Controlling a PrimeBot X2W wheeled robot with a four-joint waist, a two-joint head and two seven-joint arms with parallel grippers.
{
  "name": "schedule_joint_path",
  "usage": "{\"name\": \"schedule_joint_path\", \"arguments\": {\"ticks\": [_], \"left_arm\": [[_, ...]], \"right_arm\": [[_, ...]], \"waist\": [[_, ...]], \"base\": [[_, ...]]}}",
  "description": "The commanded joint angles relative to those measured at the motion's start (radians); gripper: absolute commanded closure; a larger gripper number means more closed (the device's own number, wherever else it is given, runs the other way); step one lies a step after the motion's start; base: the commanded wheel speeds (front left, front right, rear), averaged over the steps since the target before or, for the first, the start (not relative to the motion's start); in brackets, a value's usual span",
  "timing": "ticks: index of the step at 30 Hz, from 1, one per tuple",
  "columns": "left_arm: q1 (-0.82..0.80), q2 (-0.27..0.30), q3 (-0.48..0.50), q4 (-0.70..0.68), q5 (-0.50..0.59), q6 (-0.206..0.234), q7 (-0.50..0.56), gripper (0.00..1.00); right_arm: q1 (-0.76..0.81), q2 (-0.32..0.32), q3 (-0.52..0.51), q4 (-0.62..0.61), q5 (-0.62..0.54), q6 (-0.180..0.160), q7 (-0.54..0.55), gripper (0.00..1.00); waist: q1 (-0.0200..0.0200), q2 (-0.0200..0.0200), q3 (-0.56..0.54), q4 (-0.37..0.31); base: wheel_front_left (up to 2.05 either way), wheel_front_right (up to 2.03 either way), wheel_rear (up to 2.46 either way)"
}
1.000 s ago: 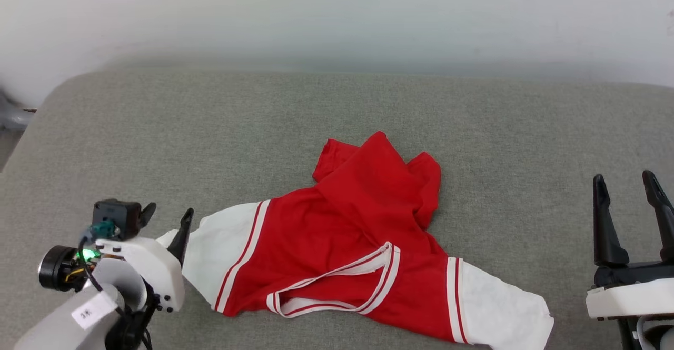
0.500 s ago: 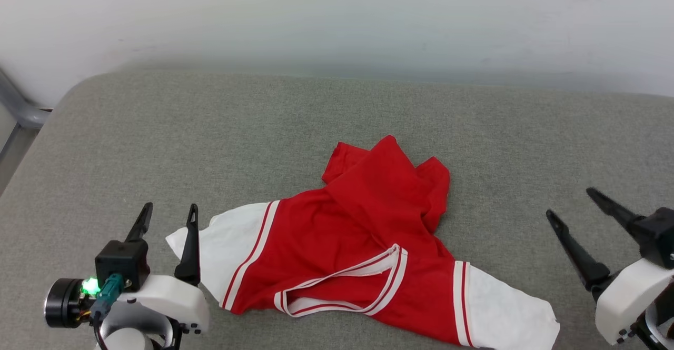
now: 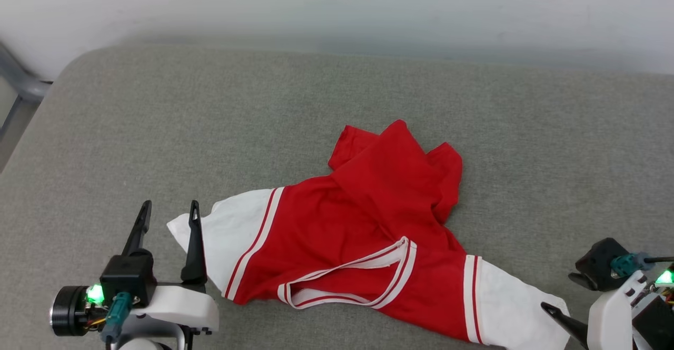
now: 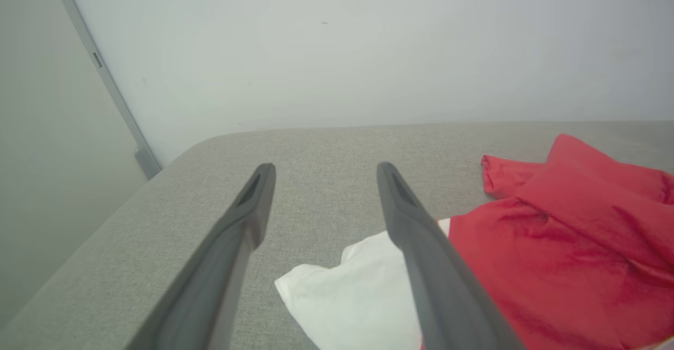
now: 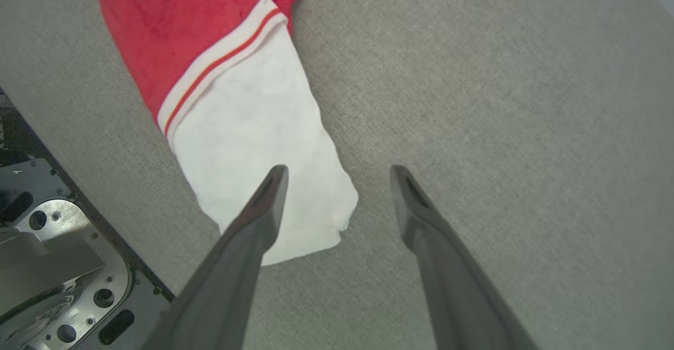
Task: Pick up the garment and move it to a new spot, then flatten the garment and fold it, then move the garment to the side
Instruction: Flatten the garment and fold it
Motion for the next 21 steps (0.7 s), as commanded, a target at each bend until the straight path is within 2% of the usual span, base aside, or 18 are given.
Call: {"name": "schedule_joint_path", "arguments": {"ticks": [1,10,18,19,20,21], "left_arm": [[0.007,-0.018,0.009,0.002,0.021,-0.011,-0.002,0.0],[-0.014,-0.111,0.073,0.021,0.118,-0.081,-0.002,0.0],[-0.014,-0.179,0.134,0.027,0.186,-0.13,-0.002,0.0],[-0.013,-0.186,0.144,0.028,0.193,-0.137,-0.002,0.0],[-0.011,-0.193,0.153,0.031,0.2,-0.143,-0.002,0.0],[-0.01,-0.198,0.159,0.033,0.205,-0.151,-0.002,0.0]], "right_arm": [[-0.022,-0.009,0.017,0.02,0.004,-0.001,-0.001,0.0],[-0.072,-0.034,0.164,0.158,0.031,-0.001,-0.012,0.0],[-0.091,0.0,0.32,0.278,0.054,-0.001,-0.052,0.0],[-0.105,0.005,0.326,0.285,0.061,-0.001,-0.066,0.95],[-0.12,0.008,0.327,0.291,0.062,-0.001,-0.076,1.0],[-0.137,0.007,0.328,0.296,0.063,-0.001,-0.088,1.0]], "waist": [[-0.0001,-0.0001,0.019,0.014],[-0.0001,-0.0001,0.089,0.051],[-0.0001,-0.0001,0.112,0.053],[-0.0001,-0.0001,0.112,0.052],[-0.0001,-0.0001,0.112,0.05],[-0.0001,-0.0001,0.111,0.048]], "base": [[0.0,0.0,0.0],[0.0,0.0,0.0],[0.0,0.0,0.0],[0.0,0.0,0.0],[0.0,0.0,0.0],[0.0,0.0,0.0]]}}
